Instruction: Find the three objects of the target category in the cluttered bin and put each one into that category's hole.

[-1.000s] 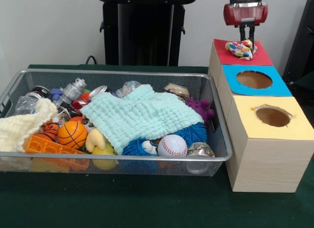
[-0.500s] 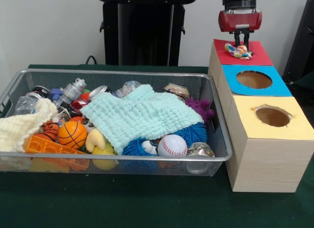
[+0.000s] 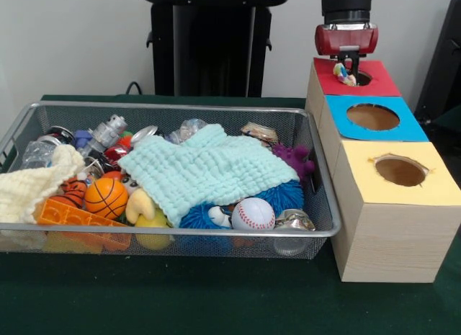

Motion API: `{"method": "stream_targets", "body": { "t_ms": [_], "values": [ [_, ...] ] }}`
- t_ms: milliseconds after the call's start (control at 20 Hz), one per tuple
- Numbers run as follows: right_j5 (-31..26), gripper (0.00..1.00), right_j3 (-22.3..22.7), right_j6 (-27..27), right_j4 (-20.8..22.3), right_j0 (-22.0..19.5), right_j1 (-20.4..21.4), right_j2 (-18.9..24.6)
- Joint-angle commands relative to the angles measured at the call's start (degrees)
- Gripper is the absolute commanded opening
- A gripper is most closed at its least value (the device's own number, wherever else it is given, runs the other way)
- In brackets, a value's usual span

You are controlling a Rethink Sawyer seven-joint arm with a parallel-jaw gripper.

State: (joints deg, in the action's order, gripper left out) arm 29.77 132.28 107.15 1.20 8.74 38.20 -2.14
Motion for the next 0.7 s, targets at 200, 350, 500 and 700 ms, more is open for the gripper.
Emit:
{"method": "stream_targets", "body": {
  "t_ms": [200, 350, 500, 700],
  "values": [
    [1.02, 0.00, -9.87, 9.49, -2.93, -2.36, -5.53, 0.74],
    [-2.03, 0.00, -9.53, 11.74, -5.84, -2.21, -5.68, 2.19],
    [-6.53, 0.00, -10.07, 12.90, -9.32, -1.85, -4.90, 3.79],
    [-11.68, 0.00, -10.81, 13.97, -13.79, -1.57, -5.46, 6.58]
  ]
}}
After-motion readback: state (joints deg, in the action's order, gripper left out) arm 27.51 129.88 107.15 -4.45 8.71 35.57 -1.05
